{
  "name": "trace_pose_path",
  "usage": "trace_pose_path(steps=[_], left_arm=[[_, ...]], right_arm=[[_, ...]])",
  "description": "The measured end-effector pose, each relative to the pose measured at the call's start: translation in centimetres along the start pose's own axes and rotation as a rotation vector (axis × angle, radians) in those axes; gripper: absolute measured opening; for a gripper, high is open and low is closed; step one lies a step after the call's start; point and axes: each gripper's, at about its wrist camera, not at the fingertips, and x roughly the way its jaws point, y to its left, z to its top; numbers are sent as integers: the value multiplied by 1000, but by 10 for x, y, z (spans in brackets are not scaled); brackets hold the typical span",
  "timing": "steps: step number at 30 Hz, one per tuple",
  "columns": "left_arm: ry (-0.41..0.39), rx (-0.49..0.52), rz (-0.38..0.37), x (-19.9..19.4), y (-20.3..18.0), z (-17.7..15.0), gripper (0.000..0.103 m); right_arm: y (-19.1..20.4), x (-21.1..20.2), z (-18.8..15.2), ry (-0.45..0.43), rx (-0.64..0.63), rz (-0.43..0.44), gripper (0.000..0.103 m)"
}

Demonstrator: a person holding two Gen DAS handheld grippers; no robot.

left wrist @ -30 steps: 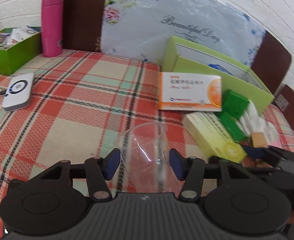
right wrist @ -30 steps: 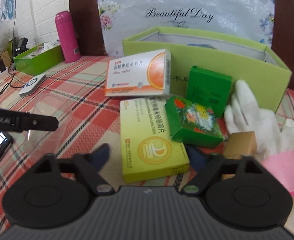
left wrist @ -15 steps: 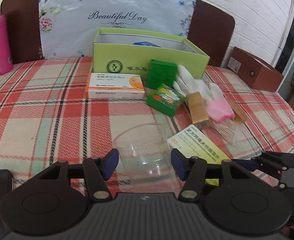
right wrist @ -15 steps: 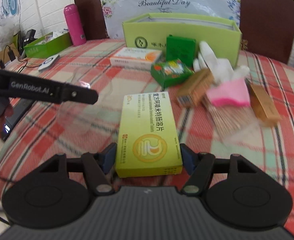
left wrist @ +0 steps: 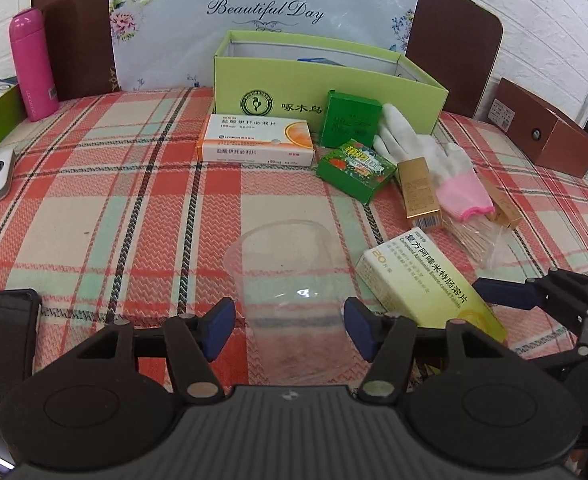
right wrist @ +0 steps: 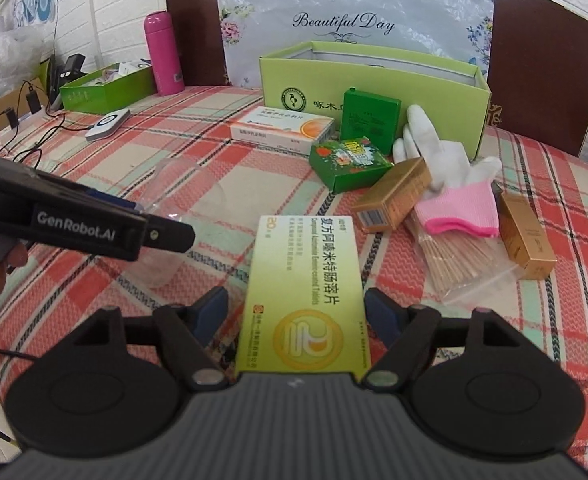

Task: Organize objects
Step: 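Lift the clear cup and yellow-green box off the table, then lower the cup and yellow-green box into the green box and release both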

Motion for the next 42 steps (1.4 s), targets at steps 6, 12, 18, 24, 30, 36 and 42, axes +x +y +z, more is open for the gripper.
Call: trace_pose_path(steps=[6, 12, 18, 24, 30, 36, 42], left_arm=[[-10, -5, 6, 1, -1, 3, 62], [10, -11, -8, 5, 0, 1, 59], [5, -13, -8, 3, -1, 3, 53], [-36, 15, -12, -9, -7, 12, 52], [-138, 42, -58, -32, -18, 45, 52], [-263, 76, -120, -50, -35, 94, 52], [-330, 73, -94, -30, -40, 156, 52]], right_arm=[[-1, 2, -1, 7, 2, -13, 75], [-1, 10, -4, 26, 6, -13, 72], [-3, 10, -5, 30, 18, -6, 65], [-10, -6, 2, -4, 58, 19, 65], [-30, -28, 31, -77, 86, 21, 65], [-57, -42, 74, -164, 114, 0, 65], [-85, -25, 132, -220, 115, -55, 65]])
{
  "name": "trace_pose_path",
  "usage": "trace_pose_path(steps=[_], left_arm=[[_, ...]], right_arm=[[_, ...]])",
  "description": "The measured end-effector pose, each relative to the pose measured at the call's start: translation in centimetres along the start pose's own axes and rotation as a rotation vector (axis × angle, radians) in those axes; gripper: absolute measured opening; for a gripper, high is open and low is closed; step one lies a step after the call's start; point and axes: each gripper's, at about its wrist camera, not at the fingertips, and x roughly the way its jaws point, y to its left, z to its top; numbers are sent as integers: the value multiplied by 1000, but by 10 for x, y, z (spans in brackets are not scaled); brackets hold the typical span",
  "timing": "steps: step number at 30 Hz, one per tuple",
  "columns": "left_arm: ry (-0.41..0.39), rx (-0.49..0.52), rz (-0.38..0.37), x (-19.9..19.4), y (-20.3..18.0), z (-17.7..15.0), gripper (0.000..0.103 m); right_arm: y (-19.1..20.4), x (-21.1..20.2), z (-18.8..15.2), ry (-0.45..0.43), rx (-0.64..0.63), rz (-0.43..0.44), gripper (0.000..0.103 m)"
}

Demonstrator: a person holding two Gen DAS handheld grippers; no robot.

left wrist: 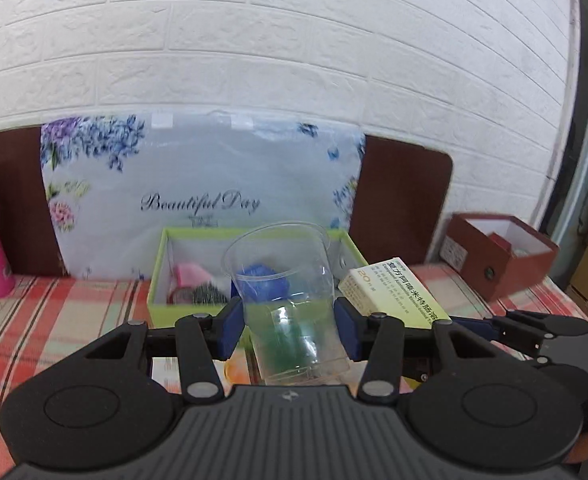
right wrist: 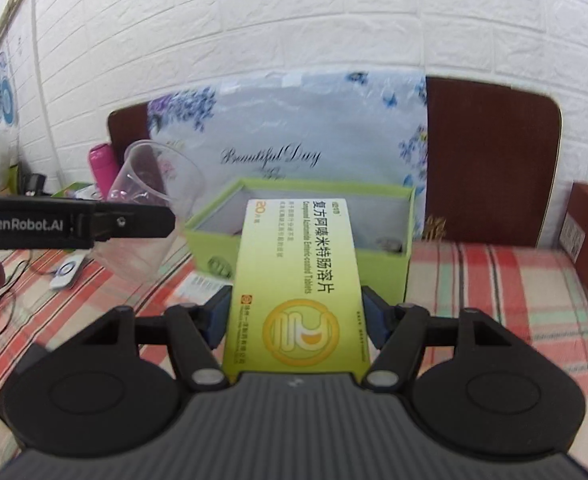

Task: Organize objects
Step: 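Lower the cup and yellow-green box into the green box and release both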

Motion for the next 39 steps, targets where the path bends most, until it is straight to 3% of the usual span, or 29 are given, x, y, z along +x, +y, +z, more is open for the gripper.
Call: trace_pose_path(steps=[9, 18, 22, 23, 25, 29, 39], left_arm=[[27, -30, 146, 98, 43, 36, 52], [100, -32, 212, 163, 75, 34, 53], [87, -32, 236, 169, 83, 31, 64], [76, -31, 248, 169, 84, 30, 77], [64, -15, 278, 166, 85, 30, 91], [62, -24, 298, 160, 89, 30, 92], [35, -34, 300, 119, 79, 31, 92]], right_arm=[[-26, 105, 48, 40, -22, -160, 65], [-40, 178, 53, 84, -12, -200, 65], [-39, 194, 44, 107, -26, -200, 66], [-38, 196, 42, 105, -35, -206, 69], [-36, 197, 39, 94, -59, -218, 94], [-29, 189, 39, 55, -92, -238, 103], [-14, 148, 44, 21, -93, -289, 103]])
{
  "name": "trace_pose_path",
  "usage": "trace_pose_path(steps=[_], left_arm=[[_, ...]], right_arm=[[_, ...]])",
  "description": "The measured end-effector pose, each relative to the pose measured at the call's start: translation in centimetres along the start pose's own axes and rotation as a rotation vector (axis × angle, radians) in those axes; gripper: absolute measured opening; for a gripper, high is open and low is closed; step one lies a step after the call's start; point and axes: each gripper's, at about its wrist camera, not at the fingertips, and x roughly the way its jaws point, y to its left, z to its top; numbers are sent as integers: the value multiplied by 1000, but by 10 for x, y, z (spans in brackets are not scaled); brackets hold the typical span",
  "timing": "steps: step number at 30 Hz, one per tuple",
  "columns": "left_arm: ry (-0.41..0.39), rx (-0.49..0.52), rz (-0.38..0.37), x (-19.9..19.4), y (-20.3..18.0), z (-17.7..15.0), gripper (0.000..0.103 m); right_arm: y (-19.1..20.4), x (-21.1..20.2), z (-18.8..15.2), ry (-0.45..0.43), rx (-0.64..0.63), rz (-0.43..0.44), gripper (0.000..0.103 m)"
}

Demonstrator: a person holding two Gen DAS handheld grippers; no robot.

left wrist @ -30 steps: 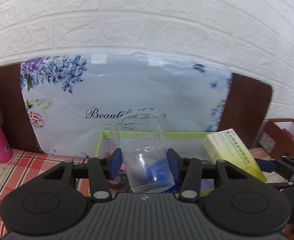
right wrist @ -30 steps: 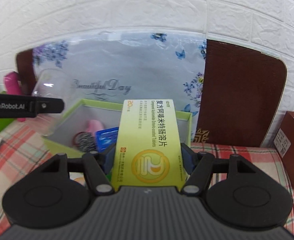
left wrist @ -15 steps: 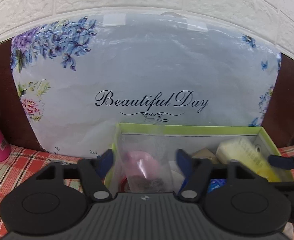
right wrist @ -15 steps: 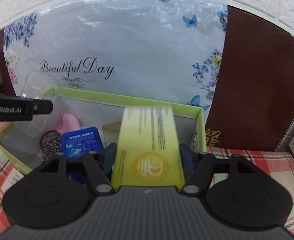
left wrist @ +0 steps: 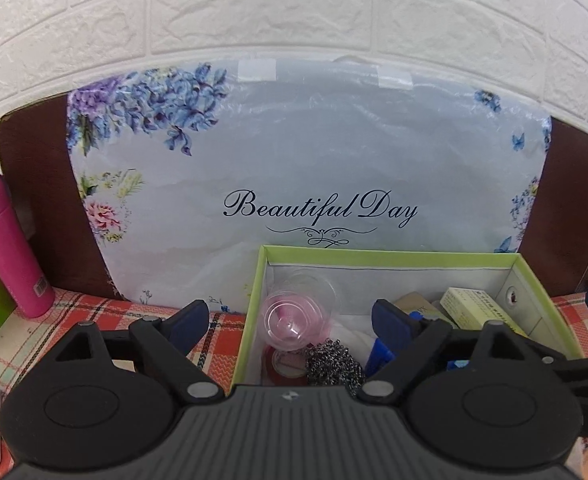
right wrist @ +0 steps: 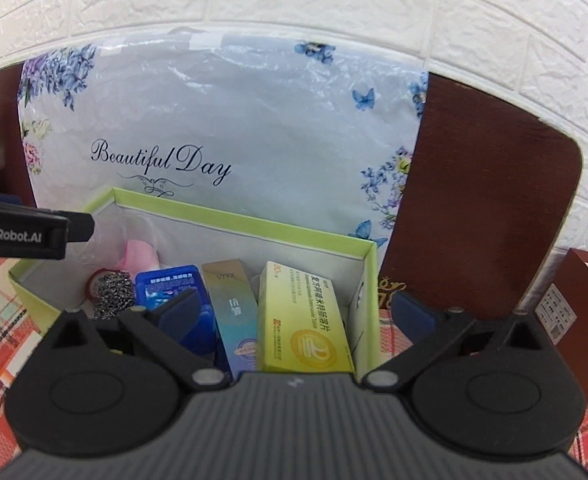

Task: Organize objects
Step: 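Lower the cup and yellow-green box into the green box and release both, then withdraw both grippers back over the table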

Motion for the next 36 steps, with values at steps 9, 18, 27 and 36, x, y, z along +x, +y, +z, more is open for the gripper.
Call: trace_pose_path(steps=[9, 18, 27, 36], left_arm=[[-3, 11, 36, -65, -12, -13, 92], [-15, 14, -7, -125, -30, -59, 92], [10, 40, -9, -157, -46, -103, 92], [23, 64, 15, -175, -53, -134, 92]], right_arm=[[4, -67, -7, -61, 5, -67, 103], [5, -133, -41, -76, 22, -9, 103], [1, -178, -84, -32, 92, 45, 103], [-13, -197, -122, 10, 164, 54, 103]])
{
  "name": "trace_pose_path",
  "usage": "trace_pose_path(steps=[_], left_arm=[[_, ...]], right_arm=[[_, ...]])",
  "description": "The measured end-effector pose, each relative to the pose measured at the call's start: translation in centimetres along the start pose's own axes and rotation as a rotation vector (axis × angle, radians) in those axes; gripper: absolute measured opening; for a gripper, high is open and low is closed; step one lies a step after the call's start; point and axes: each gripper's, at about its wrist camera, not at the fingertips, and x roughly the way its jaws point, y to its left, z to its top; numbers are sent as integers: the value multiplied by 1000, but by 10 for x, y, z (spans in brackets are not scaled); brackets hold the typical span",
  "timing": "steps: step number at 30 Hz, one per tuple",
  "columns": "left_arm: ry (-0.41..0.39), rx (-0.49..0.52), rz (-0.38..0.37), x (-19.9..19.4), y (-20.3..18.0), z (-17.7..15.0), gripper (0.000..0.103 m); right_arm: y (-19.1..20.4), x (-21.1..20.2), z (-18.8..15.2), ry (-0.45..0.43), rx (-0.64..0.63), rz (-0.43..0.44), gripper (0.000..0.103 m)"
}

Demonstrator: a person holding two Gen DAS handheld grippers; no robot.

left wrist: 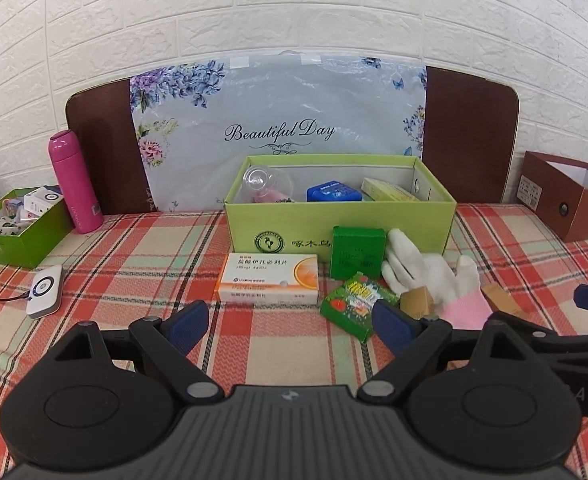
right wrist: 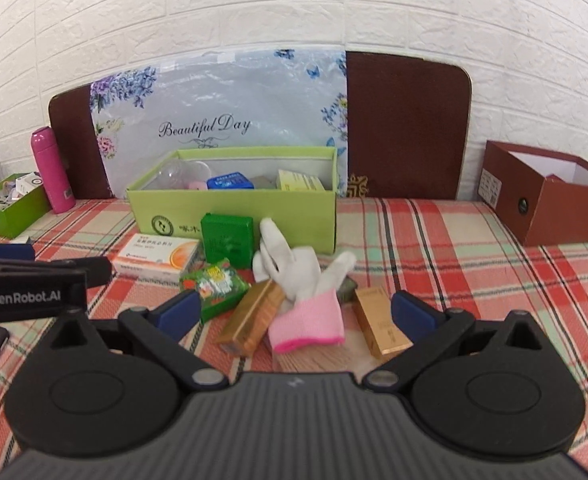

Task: Organize objects
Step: 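Withdraw both grippers back over the table, then grasp the green candy box with the left gripper while the right grasps the tan box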

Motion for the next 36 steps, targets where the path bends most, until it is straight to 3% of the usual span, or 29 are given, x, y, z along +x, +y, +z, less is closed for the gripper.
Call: trace_pose_path(steps=[12, 20, 25, 30, 36], left_arm=[[83, 13, 24, 15, -8, -27, 92], [114, -5, -26, 29, 1, -34, 92], [116, -24, -5, 36, 15, -32, 92], [119, -58, -6, 41, 31, -27, 92], [120, -32, -117, 55, 30, -20, 92]], right_arm=[[-24, 2, -38, 57, 39, -40, 103], [-23, 23, -54, 79, -19, 17, 102], [-1, 39, -49, 66, -85, 93, 93], [35, 66, -38, 54, -154, 85, 73], [59, 103, -34, 88, -226, 48, 68]])
